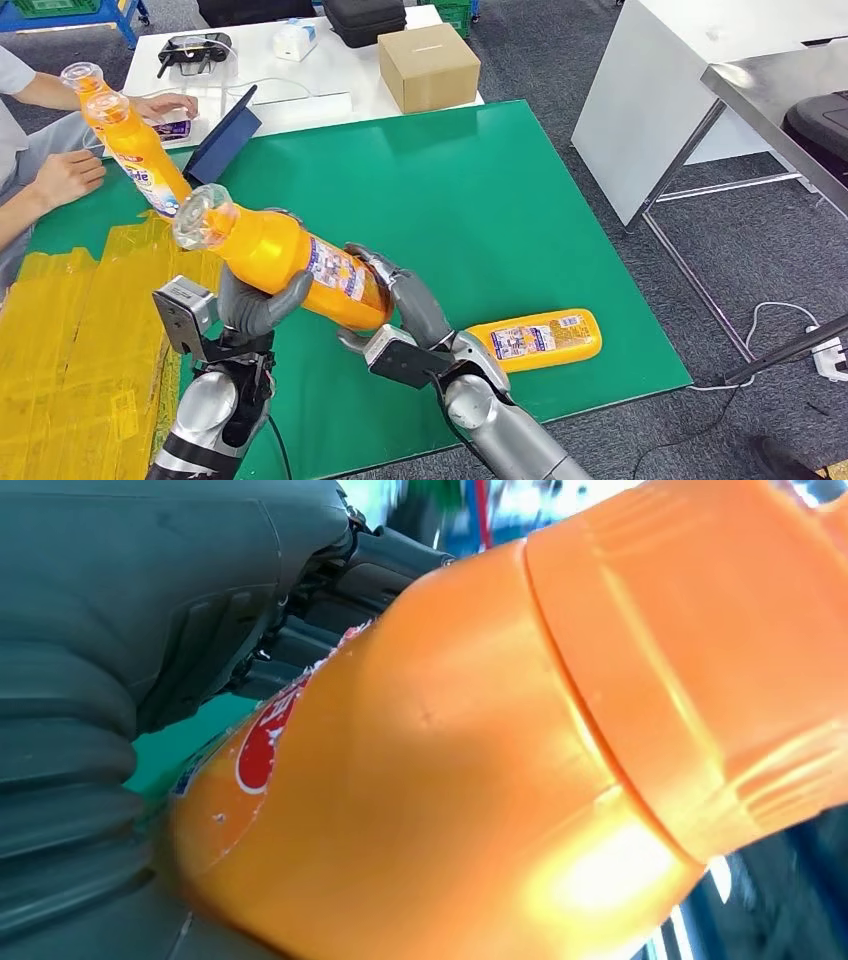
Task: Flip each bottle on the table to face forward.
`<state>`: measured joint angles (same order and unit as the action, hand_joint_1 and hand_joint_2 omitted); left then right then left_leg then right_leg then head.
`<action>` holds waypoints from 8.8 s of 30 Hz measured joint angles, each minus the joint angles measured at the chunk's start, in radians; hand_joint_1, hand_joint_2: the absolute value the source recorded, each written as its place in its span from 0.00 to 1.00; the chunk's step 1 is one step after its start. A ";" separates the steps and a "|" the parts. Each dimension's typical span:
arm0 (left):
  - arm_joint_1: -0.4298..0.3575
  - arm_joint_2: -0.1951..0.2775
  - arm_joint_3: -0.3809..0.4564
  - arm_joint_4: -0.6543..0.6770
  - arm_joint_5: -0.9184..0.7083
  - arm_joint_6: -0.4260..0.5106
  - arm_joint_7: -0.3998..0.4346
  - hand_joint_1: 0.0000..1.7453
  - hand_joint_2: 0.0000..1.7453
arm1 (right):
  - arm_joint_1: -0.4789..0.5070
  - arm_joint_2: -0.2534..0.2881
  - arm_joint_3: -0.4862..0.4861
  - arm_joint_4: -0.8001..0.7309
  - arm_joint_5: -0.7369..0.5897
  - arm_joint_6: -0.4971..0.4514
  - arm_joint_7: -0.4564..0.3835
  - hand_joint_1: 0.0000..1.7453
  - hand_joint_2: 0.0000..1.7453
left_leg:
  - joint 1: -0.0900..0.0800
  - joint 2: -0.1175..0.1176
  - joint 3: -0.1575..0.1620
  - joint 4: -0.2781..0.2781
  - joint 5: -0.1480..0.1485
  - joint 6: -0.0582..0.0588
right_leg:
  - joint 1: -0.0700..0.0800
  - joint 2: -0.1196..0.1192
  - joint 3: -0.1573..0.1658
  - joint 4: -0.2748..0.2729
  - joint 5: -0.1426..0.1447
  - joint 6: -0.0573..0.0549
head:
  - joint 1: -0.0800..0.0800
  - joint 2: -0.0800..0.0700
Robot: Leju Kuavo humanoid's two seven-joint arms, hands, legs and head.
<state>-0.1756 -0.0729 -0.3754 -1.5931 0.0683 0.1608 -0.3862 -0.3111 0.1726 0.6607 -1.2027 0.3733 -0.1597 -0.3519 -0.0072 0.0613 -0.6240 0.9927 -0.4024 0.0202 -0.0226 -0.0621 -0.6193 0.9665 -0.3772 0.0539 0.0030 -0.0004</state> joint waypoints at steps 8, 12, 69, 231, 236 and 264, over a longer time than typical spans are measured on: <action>-0.020 0.043 0.018 -0.013 -0.600 0.289 0.045 1.00 1.00 | 0.091 -0.035 -0.053 -0.157 -0.050 -0.032 -0.037 0.00 1.00 | 0.000 0.000 0.000 0.000 0.000 0.000 | 0.000 0.000 0.000 0.000 0.000 0.000 | 0.000 0.000; -0.031 0.061 0.030 -0.013 -0.763 0.356 0.077 1.00 1.00 | 0.126 -0.052 -0.077 -0.252 -0.057 -0.033 -0.041 0.00 1.00 | 0.000 0.000 0.000 0.000 0.000 0.000 | 0.000 0.000 0.000 0.000 0.000 0.000 | 0.000 0.000; -0.440 0.263 0.130 0.930 -1.605 0.100 0.677 0.00 1.00 | 0.173 -0.106 -0.092 -0.625 0.098 -0.241 -0.027 0.00 1.00 | 0.001 0.003 -0.001 0.000 0.002 -0.001 | 0.001 0.002 -0.001 0.001 0.001 -0.001 | 0.000 0.000; -0.011 0.099 -0.113 0.031 -0.203 -0.313 0.084 0.00 1.00 | 0.202 -0.041 -0.336 -0.242 -0.112 -0.007 0.008 0.99 1.00 | 0.001 0.002 0.002 0.000 0.000 0.000 | 0.001 0.002 0.001 0.000 0.000 0.000 | 0.000 0.000; -0.025 0.099 -0.116 0.020 -0.202 -0.311 0.084 0.00 1.00 | 0.185 -0.012 -0.237 -0.191 -0.107 0.001 0.007 0.99 1.00 | 0.001 0.002 0.001 0.000 0.000 0.000 | 0.001 0.001 0.001 0.000 0.000 0.000 | 0.000 0.000; -0.068 0.094 -0.119 0.047 -0.165 -0.302 0.087 0.97 1.00 | 0.092 0.029 -0.018 0.012 -0.064 0.034 0.009 0.99 1.00 | 0.001 0.001 0.000 0.000 0.000 0.000 | 0.001 0.002 0.000 0.000 0.000 0.000 | 0.000 0.000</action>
<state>-0.2435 0.0212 -0.4943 -1.5464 -0.0966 -0.1416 -0.2990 -0.2189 0.2014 0.6426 -1.1907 0.3092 -0.1261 -0.3428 -0.0060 0.0626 -0.6239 0.9924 -0.4022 0.0200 -0.0213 -0.0606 -0.6196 0.9662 -0.3767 0.0537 0.0030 -0.0004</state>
